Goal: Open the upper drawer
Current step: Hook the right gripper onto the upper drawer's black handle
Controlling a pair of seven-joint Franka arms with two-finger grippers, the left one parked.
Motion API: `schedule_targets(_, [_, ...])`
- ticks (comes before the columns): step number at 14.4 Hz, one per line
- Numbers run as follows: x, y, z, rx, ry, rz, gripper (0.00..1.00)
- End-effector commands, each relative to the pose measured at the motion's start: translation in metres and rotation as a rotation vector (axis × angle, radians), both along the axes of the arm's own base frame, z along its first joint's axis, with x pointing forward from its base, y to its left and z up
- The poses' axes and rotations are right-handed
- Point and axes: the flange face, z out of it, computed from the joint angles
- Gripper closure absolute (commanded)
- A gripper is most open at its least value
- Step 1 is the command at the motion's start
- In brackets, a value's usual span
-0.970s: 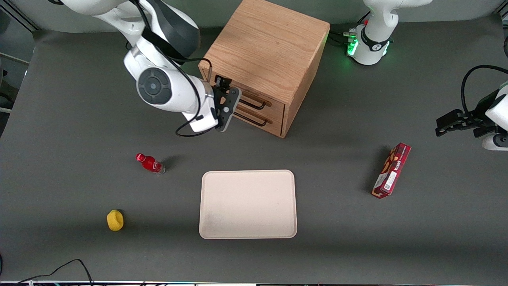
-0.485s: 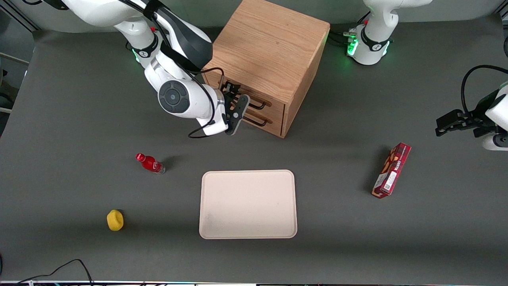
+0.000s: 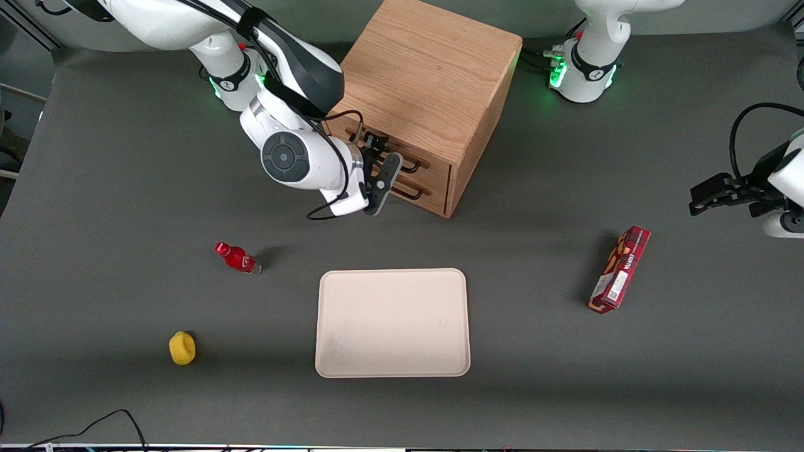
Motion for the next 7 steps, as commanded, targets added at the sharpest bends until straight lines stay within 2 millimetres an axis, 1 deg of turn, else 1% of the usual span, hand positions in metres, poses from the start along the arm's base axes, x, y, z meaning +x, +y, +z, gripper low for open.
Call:
schedule_targets(1, [0.014,-0.001,-0.017,-0.014,-0.015,-0.011,0.0])
schedule_targets(4, [0.039,-0.005,-0.023,-0.009,-0.039,-0.023,0.0])
schedule_targets(5, [0.049,-0.008,-0.02,-0.006,-0.049,-0.031,0.0])
schedule_targets(7, [0.062,-0.013,-0.009,0.005,-0.069,-0.044,0.0])
